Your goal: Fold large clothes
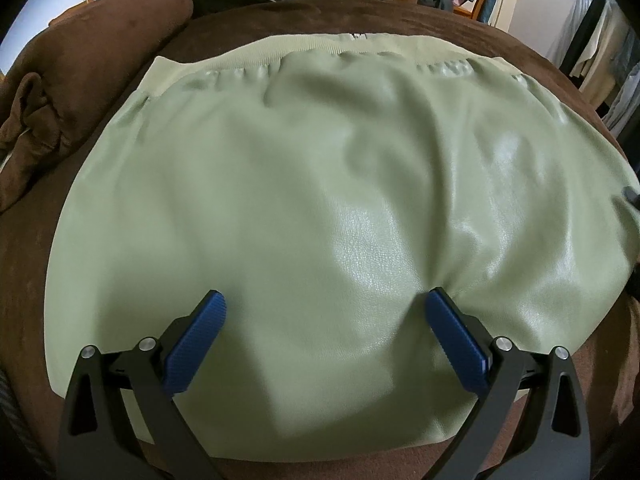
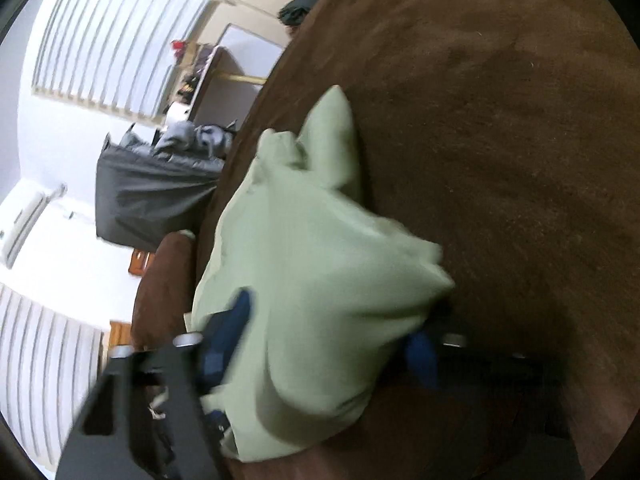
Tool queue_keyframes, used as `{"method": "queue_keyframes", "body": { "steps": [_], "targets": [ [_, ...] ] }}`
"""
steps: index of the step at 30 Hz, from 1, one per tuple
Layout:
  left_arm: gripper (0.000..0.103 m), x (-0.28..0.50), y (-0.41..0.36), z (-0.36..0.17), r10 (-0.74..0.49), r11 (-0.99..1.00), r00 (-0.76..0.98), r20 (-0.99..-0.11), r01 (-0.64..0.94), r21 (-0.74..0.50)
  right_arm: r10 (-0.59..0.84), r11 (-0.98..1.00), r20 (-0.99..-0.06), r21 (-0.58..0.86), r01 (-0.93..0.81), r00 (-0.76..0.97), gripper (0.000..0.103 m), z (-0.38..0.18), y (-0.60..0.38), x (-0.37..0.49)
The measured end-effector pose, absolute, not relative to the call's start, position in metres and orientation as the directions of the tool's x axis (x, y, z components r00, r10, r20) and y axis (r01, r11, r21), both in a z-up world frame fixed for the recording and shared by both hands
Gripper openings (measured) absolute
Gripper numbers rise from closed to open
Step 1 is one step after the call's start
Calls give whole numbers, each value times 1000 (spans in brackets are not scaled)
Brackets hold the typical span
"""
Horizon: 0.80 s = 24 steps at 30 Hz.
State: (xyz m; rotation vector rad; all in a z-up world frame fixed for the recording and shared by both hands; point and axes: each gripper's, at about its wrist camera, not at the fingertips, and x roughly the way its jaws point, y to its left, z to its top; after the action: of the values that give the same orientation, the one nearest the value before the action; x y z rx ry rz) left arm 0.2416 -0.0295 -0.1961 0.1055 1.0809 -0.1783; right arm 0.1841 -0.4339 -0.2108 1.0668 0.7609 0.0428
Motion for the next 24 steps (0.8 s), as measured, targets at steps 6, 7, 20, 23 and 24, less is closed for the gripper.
{"method": "queue_keyframes", "body": {
  "steps": [6, 7, 20, 23, 24],
  "targets": [
    [98, 237, -31, -197, -90, 981, 473, -876, 194, 4, 363, 503, -536, 801, 323, 762, 35, -211, -430, 184],
    [98, 238, -29, -196, -91, 981, 474, -876, 194, 4, 363, 508, -537, 799, 321, 762, 33, -209, -429, 185],
    [98, 230, -27, -197, -72, 985, 505, -860, 174, 20, 409, 748, -467, 663, 5, 784, 16, -82, -350, 187],
    [98, 228, -25, -198, -69, 987, 514, -855, 161, 17, 439, 776, -458, 628, -68, 773, 16, -60, -322, 192],
    [98, 227, -25, -198, -69, 987, 516, -854, 159, 16, 432, 793, -463, 604, -81, 774, 15, -55, -313, 192]
  ]
}}
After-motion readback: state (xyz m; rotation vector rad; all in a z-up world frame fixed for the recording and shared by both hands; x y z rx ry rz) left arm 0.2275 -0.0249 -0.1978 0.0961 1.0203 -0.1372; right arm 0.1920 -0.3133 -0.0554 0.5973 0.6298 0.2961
